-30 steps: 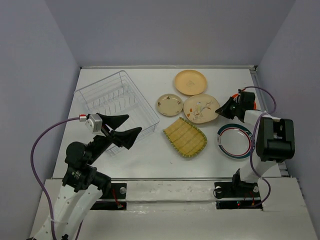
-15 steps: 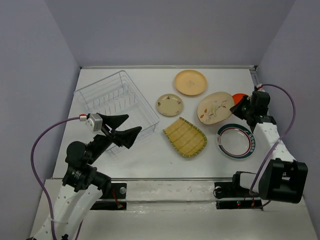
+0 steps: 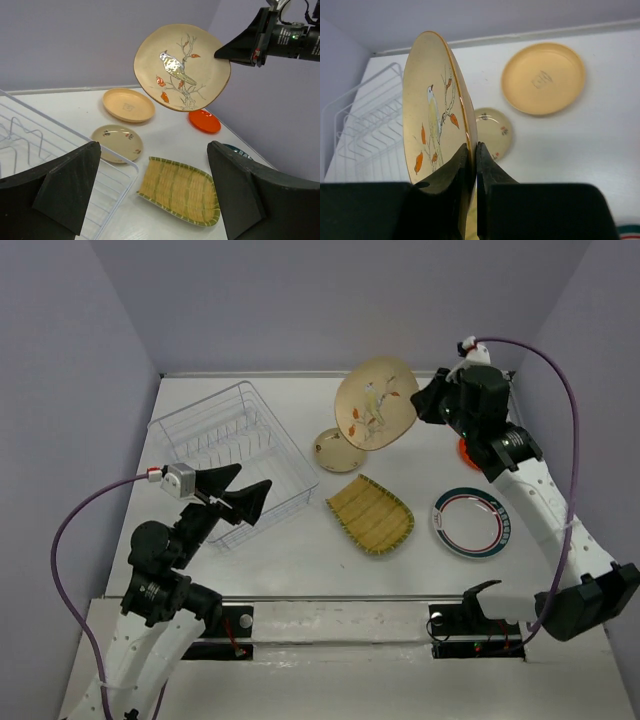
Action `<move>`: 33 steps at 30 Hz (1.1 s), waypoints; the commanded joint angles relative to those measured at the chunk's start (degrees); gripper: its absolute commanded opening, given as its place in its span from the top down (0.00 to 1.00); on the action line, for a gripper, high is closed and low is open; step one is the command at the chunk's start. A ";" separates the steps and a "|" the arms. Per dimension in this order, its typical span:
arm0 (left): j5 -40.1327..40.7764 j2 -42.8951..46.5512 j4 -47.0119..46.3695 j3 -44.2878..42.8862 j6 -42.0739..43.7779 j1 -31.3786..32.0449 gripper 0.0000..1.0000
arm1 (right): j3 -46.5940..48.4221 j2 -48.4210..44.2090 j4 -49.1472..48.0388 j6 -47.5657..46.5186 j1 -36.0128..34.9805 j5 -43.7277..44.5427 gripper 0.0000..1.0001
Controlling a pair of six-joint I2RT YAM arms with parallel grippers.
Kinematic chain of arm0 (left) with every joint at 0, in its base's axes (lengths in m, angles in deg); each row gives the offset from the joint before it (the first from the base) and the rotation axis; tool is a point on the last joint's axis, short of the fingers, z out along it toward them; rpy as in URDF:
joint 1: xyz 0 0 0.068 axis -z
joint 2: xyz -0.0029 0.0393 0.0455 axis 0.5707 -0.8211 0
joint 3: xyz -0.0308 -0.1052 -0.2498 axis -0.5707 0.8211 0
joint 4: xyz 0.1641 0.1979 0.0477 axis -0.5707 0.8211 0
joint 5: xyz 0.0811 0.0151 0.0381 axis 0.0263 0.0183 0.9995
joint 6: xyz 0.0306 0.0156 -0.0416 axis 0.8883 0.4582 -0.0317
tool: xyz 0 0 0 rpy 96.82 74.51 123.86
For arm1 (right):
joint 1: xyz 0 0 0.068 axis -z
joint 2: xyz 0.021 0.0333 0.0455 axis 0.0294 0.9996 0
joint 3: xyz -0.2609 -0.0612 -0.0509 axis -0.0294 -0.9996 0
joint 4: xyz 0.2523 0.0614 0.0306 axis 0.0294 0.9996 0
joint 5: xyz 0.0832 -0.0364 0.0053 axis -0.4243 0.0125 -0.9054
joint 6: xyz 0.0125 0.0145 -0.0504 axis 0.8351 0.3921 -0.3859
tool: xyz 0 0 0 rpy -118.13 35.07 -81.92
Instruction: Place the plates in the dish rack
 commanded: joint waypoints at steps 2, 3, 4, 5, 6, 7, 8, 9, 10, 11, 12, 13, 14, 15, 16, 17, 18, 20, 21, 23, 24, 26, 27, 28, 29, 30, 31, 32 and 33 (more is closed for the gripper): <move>9.83 1.34 1.85 -4.00 1.80 -1.22 0.01 | 16.78 11.11 -10.42 -3.55 -13.36 12.45 0.93; 11.32 1.34 2.47 -4.35 1.89 -1.40 0.01 | 19.24 13.32 -10.59 -4.61 -14.97 13.86 0.93; 13.95 1.52 3.00 -4.96 2.06 -1.49 0.01 | 24.23 15.52 -10.94 -6.27 -16.46 15.96 0.93; 16.32 1.69 4.14 -5.23 2.24 -1.58 0.01 | 26.63 17.81 -11.12 -6.90 -17.61 17.20 0.93; 18.17 1.87 4.50 -5.41 2.24 -1.67 0.01 | 29.17 22.53 -11.12 -7.51 -19.62 18.17 0.93; 18.80 2.31 4.76 -5.58 2.59 -1.67 0.01 | 34.25 24.84 -11.12 -8.65 -20.42 19.40 0.93; 19.07 2.66 4.94 -5.67 2.76 -1.75 0.01 | 36.82 27.03 -11.03 -9.36 -21.39 20.36 0.93; 20.03 3.01 5.03 -5.58 3.20 -1.67 0.01 | 39.46 31.49 -10.77 -10.41 -22.27 21.42 0.93; 20.56 3.62 5.11 -5.58 3.47 -1.75 0.01 | 44.62 33.71 -10.77 -12.77 -24.19 23.87 0.93; 21.26 3.80 5.12 -5.67 3.56 -1.75 0.01 | 44.67 35.82 -10.60 -13.83 -25.08 25.02 0.93; 22.92 3.89 5.38 -5.76 3.64 -1.67 0.01 | 49.89 37.93 -10.25 -14.98 -25.79 25.90 0.93; 23.72 4.15 5.55 -5.93 3.47 -1.93 0.01 | 52.38 42.13 -10.16 -17.34 -27.36 27.65 0.93; 24.17 4.24 5.82 -5.93 3.38 -2.02 0.01 | 57.36 44.09 -10.07 -18.40 -28.16 28.45 0.93; 24.43 4.24 5.91 -5.93 3.21 -2.10 0.01 | 59.76 46.11 -10.07 -19.63 -28.78 29.24 0.93; 24.17 4.24 5.91 -5.93 3.29 -2.11 0.01 | 62.22 48.13 -9.98 -20.86 -29.39 30.03 0.93; 23.65 4.07 5.91 -5.76 3.29 -2.11 0.01 | 64.86 52.33 -10.07 -23.83 -29.92 31.52 0.93; 22.69 3.89 5.82 -5.67 3.21 -2.02 0.01 | 70.19 54.63 -10.15 -26.56 -30.62 33.02 0.93; 21.89 3.89 5.56 -5.50 3.12 -2.02 0.01 | 75.23 60.59 -10.24 -29.39 -31.15 34.52 0.93; 21.36 4.07 5.47 -5.50 3.20 -2.02 0.01 | 77.60 61.85 -11.11 -31.66 -31.76 35.83 0.93; 21.18 4.15 5.38 -5.49 3.21 -1.93 0.01 | 75.27 62.56 -14.35 -33.25 -31.77 36.45 0.93; 21.01 3.89 5.03 -5.50 3.29 -1.93 0.01 | 73.51 61.87 -16.03 -33.44 -32.29 36.37 0.93; 20.57 3.72 4.85 -5.50 3.29 -2.10 0.01 | 71.56 62.12 -18.33 -33.01 -32.30 36.11 0.93; 20.39 3.72 4.85 -5.58 3.21 -2.11 0.01 | 72.17 63.52 -18.33 -33.00 -32.30 36.28 0.93; 20.39 3.72 4.85 -5.41 3.21 -2.11 0.01 | 72.70 64.31 -18.33 -33.18 -32.30 36.63 0.93; 20.39 3.72 4.85 -5.41 3.21 -2.11 0.01 | 73.58 65.02 -18.33 -33.44 -32.30 37.42 0.93; 20.39 3.72 4.85 -5.41 3.21 -2.19 0.01 | 73.85 65.81 -18.33 -33.53 -32.30 37.95 0.93; 20.39 3.54 4.77 -5.41 3.12 -2.28 0.01 | 73.76 66.95 -18.33 -33.27 -32.82 38.65 0.93; 20.39 3.37 4.76 -5.41 3.03 -2.37 0.01 | 73.41 67.48 -18.42 -32.92 -32.82 38.83 0.93; 20.30 3.28 4.76 -5.41 3.03 -2.37 0.01 | 72.80 68.27 -18.42 -32.31 -32.82 39.44 0.93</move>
